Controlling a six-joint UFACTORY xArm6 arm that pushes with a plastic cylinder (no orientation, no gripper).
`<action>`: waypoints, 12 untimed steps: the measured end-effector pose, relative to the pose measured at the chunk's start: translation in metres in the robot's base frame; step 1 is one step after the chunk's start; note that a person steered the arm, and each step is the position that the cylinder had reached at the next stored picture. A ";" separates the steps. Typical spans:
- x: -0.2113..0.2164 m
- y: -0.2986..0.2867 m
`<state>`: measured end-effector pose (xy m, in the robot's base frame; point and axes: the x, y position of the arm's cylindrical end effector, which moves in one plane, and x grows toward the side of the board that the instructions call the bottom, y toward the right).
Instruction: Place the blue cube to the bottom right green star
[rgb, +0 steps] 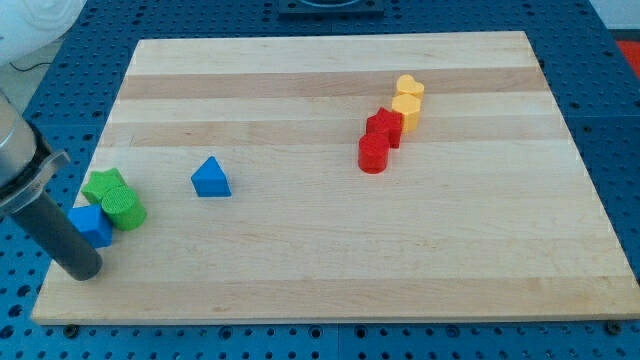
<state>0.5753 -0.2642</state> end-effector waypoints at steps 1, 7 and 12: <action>0.000 -0.040; -0.035 0.076; -0.060 0.072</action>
